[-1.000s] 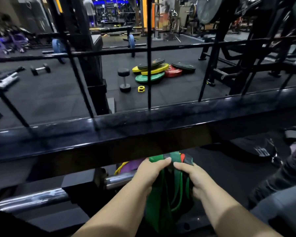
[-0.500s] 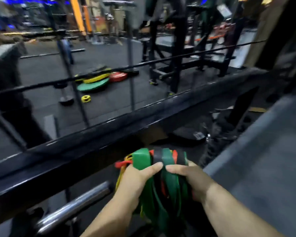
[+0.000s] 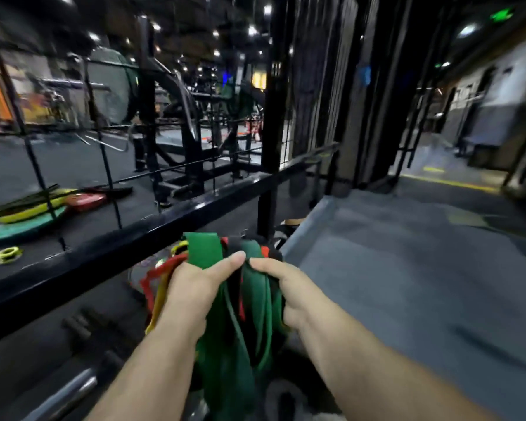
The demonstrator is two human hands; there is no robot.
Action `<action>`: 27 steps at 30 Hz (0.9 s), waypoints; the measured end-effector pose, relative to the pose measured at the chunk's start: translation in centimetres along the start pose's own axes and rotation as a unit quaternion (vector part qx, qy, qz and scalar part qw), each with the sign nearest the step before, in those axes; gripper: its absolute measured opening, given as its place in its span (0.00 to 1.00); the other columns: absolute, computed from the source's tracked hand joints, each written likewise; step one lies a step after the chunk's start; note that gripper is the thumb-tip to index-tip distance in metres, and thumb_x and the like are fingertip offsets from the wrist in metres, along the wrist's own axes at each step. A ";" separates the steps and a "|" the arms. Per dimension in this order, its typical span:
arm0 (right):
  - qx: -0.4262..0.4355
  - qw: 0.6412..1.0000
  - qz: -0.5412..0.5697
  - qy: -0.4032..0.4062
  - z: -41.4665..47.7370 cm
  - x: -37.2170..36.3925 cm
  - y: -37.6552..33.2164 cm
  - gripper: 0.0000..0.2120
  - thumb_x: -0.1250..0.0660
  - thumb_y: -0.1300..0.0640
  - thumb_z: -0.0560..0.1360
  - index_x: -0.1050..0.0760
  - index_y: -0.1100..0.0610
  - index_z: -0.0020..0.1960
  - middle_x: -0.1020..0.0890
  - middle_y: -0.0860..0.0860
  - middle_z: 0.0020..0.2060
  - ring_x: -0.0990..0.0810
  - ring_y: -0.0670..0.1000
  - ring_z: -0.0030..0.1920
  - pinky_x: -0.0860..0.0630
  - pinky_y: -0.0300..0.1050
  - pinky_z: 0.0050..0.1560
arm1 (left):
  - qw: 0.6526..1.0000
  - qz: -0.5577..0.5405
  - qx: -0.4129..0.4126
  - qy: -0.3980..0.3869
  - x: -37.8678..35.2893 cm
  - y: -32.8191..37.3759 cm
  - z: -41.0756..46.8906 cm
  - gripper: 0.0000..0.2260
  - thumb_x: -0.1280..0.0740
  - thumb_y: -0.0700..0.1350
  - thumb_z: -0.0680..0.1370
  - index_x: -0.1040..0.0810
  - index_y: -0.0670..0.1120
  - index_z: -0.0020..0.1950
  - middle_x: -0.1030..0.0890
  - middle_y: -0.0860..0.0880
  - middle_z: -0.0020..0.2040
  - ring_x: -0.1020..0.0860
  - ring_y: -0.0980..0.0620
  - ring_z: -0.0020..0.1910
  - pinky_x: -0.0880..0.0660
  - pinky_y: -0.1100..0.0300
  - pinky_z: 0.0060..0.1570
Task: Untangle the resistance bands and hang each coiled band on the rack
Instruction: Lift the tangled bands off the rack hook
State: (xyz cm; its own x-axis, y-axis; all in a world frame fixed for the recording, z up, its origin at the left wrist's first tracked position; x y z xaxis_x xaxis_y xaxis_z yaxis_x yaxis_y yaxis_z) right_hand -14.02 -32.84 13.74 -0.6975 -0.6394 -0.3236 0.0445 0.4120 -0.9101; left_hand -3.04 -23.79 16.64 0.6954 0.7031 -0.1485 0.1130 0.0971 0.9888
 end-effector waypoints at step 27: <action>0.208 0.970 -0.031 0.121 -16.7 11.6 -15.8 0.28 0.21 0.51 0.61 0.19 0.63 0.57 0.16 0.63 0.52 0.17 0.64 0.52 0.21 0.62 0.57 | 0.965 0.036 -0.048 -0.254 -19.1 11.1 -8.1 0.44 0.20 0.67 0.44 0.16 0.45 0.54 0.19 0.47 0.61 0.26 0.46 0.65 0.35 0.45 0.67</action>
State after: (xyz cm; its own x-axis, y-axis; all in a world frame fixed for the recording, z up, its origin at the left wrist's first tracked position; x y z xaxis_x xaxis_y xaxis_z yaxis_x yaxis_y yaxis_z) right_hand -34.70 -35.92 28.70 -0.8530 -0.4635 -0.2398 0.2463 0.0475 -0.9680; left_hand -20.81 -30.49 30.52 0.9601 0.2763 -0.0427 0.0028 0.1433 0.9897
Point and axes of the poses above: each hand's wrist, its own z-axis towards the middle knuckle, its own x-axis out of the back of the hand, y = z × x, the point moved 7 cm from there along z, towards the middle knuckle
